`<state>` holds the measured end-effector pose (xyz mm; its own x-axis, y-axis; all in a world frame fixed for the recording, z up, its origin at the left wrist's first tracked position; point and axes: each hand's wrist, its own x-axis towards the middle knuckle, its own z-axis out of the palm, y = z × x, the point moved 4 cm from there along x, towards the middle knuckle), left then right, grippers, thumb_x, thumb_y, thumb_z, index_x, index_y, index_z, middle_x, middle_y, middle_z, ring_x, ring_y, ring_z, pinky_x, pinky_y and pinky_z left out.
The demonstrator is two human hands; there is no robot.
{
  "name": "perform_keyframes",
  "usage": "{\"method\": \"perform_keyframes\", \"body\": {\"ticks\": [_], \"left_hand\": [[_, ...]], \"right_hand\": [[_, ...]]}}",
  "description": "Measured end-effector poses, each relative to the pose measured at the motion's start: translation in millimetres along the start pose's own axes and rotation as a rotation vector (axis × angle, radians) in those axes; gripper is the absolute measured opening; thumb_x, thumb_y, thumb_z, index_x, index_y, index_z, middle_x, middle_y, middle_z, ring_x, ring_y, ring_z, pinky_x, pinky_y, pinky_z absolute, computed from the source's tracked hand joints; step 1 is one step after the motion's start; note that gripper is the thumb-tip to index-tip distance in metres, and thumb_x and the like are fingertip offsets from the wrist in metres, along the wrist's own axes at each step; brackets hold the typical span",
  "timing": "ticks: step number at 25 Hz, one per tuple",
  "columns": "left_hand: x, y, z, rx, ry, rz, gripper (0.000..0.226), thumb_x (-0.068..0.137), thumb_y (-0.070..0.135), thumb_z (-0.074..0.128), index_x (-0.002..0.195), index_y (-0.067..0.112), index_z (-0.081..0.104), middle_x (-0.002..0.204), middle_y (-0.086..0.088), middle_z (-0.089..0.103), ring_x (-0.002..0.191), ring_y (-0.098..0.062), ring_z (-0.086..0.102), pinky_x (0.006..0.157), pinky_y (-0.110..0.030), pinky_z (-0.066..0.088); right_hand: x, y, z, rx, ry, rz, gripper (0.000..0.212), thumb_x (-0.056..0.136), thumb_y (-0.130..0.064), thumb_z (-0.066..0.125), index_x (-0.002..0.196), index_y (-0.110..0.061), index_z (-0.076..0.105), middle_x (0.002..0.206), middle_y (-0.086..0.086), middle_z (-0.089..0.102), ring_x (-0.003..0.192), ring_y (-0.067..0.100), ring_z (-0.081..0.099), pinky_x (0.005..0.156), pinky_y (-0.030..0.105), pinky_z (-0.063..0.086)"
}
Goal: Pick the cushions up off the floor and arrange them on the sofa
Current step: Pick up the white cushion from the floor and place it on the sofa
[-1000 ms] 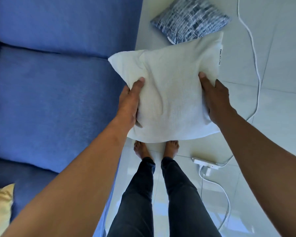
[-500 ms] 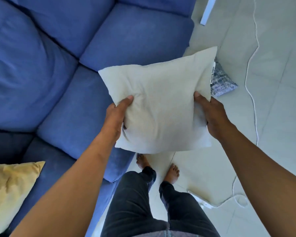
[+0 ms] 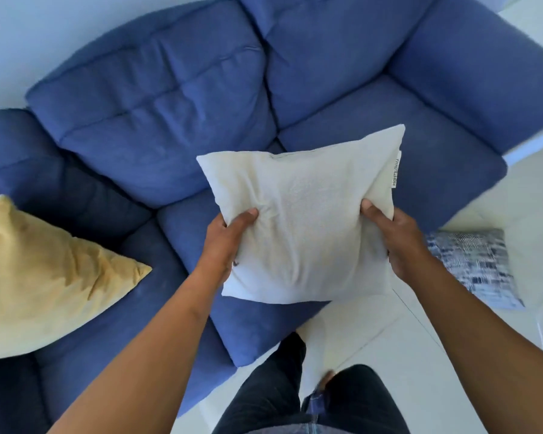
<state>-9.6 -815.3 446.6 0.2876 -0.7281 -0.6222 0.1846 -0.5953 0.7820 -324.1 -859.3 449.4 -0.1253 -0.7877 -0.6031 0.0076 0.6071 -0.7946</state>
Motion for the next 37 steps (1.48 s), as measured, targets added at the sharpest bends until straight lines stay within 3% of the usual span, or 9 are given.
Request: {"method": "perform_keyframes", "body": {"ticks": [5,8,12,18,25,29,31,34,37], "left_hand": [[32,18,-74,-0.060,0.101,0.020,0.057,0.077,0.038,0.088,0.129,0.021,0.073,0.123,0.003,0.081,0.118,-0.022,0.075,0.109,-0.048,0.056],[45,14,-102,-0.107,0.144,-0.009,0.058,0.074,0.031,0.091,0.127,0.022,0.072,0.121,0.004,0.082,0.117,-0.023,0.075,0.108,-0.050,0.057],[54,4,-125,-0.148,0.237,-0.072,0.051,0.078,0.019,0.092,0.124,0.022,0.071,0.119,0.000,0.081,0.113,-0.024,0.076,0.106,-0.051,0.058],[92,27,-132,-0.179,0.356,-0.037,0.054,0.077,0.014,0.092,0.125,0.023,0.070,0.122,0.001,0.080,0.115,-0.023,0.075,0.104,-0.048,0.059],[166,45,-127,-0.088,0.442,-0.060,0.062,0.089,0.008,0.079,0.146,0.014,0.056,0.133,0.000,0.071,0.127,-0.026,0.067,0.107,-0.041,0.056],[177,46,-133,-0.096,0.458,-0.168,0.053,0.098,0.008,0.071,0.148,0.011,0.053,0.130,0.004,0.064,0.110,-0.017,0.063,0.083,-0.027,0.049],[180,57,-152,-0.148,0.537,-0.108,0.051,0.096,0.010,0.072,0.143,0.012,0.055,0.133,0.001,0.069,0.107,-0.016,0.069,0.074,-0.025,0.053],[182,82,-174,-0.251,0.568,-0.026,0.039,0.097,0.014,0.071,0.135,0.015,0.062,0.126,0.000,0.075,0.109,-0.016,0.074,0.082,-0.032,0.061],[181,92,-184,-0.151,0.555,-0.014,0.009,0.101,0.022,0.072,0.109,0.023,0.074,0.107,0.005,0.079,0.097,-0.013,0.076,0.086,-0.038,0.064]], "right_hand": [[36,-42,93,-0.103,-0.203,-0.010,0.088,0.053,-0.053,0.099,0.129,-0.022,0.066,0.120,-0.005,0.079,0.109,0.021,0.076,0.095,0.044,0.060],[62,-53,136,-0.163,-0.300,0.015,0.072,0.067,-0.021,0.097,0.130,-0.018,0.063,0.121,-0.003,0.079,0.108,0.019,0.076,0.091,0.039,0.060],[96,-57,183,-0.296,-0.351,0.044,0.046,0.074,-0.005,0.088,0.116,-0.016,0.073,0.112,0.002,0.081,0.106,0.026,0.077,0.083,0.037,0.060],[148,-86,233,-0.351,-0.401,-0.046,0.032,0.077,-0.003,0.083,0.099,-0.023,0.071,0.102,-0.002,0.078,0.095,0.017,0.074,0.080,0.032,0.058],[226,-97,282,-0.490,-0.458,-0.086,0.053,0.077,-0.011,0.084,0.127,-0.014,0.064,0.117,-0.001,0.073,0.107,0.016,0.069,0.078,0.026,0.054],[240,-94,293,-0.544,-0.473,-0.032,0.055,0.081,-0.018,0.084,0.129,-0.016,0.060,0.115,-0.006,0.067,0.098,0.008,0.063,0.071,0.025,0.047],[245,-109,295,-0.453,-0.423,-0.082,0.049,0.080,-0.022,0.085,0.122,-0.019,0.060,0.109,-0.008,0.068,0.098,0.009,0.065,0.074,0.026,0.049],[250,-132,305,-0.340,-0.381,-0.149,0.032,0.086,-0.027,0.082,0.112,-0.021,0.064,0.108,-0.006,0.073,0.101,0.013,0.071,0.088,0.035,0.059],[257,-143,314,-0.472,-0.416,-0.213,0.027,0.092,-0.022,0.078,0.117,-0.016,0.071,0.110,-0.001,0.076,0.104,0.017,0.073,0.091,0.035,0.061]]}}
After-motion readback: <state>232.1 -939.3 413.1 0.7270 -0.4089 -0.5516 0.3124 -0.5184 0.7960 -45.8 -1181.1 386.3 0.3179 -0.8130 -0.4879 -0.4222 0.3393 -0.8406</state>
